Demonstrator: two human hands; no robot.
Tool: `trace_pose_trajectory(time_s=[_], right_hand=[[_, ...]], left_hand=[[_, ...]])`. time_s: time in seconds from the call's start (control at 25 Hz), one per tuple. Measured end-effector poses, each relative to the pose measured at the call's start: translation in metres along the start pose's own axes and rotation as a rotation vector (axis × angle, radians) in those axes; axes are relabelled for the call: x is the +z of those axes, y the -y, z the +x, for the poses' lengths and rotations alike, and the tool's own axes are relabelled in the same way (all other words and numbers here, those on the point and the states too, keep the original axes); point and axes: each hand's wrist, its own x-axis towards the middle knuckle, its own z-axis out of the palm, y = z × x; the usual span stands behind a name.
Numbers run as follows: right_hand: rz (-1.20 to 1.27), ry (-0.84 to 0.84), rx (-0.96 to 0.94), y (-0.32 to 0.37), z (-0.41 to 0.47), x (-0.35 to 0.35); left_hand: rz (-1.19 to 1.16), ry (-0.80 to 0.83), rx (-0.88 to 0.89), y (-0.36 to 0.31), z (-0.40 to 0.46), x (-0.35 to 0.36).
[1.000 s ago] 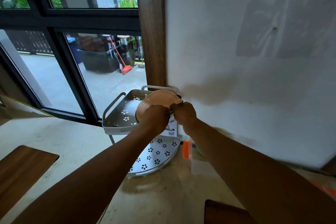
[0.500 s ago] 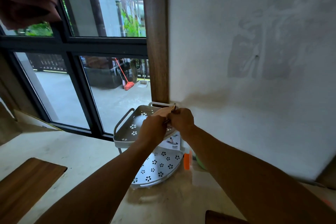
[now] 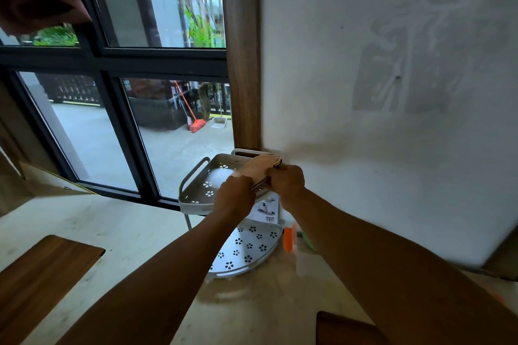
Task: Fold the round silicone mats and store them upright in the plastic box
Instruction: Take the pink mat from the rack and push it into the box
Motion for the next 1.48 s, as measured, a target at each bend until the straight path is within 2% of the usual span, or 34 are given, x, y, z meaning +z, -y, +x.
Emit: trace_pose_trajectory(time_s=[0.24,0.4,0.56,0.76,0.88,1.04,1.2,1.4,1.48], right_hand=[[0.367,0.086,0.115,-0.003,0.01,0.0],[0.276,-0.016,0.069,0.002,0.015,0.013],[0.36,-0.008,0.03,0.001,0.009,0.008],[0.708,0.055,0.1,0.016,-0.004,-0.016],[0.731,0.06,0.094,0.029,-0.017,-0.04],[0.638,0.122,0.007,0.038,-0.044,-0.086],[0.374,0.141,-0.151,0.05,-0.081,-0.129],[-0.344,0.074,-0.474,0.047,-0.128,-0.179],[-0.43,0.094,-0.532,0.041,-0.144,-0.19]], left_hand=[[-0.127,-0.084,-0.081,0.009,-0.001,0.012],[-0.199,-0.12,-0.09,0.011,0.004,0.012],[-0.203,-0.179,-0.051,0.017,0.008,0.007],[-0.225,-0.272,0.071,-0.007,0.004,-0.003],[-0.246,-0.248,0.091,-0.033,-0.004,-0.01],[-0.265,-0.144,0.144,-0.071,-0.027,-0.018],[-0.345,-0.125,0.211,-0.107,-0.046,-0.035],[-0.495,-0.291,0.097,-0.144,-0.053,-0.061],[-0.476,-0.274,0.1,-0.155,-0.06,-0.066]])
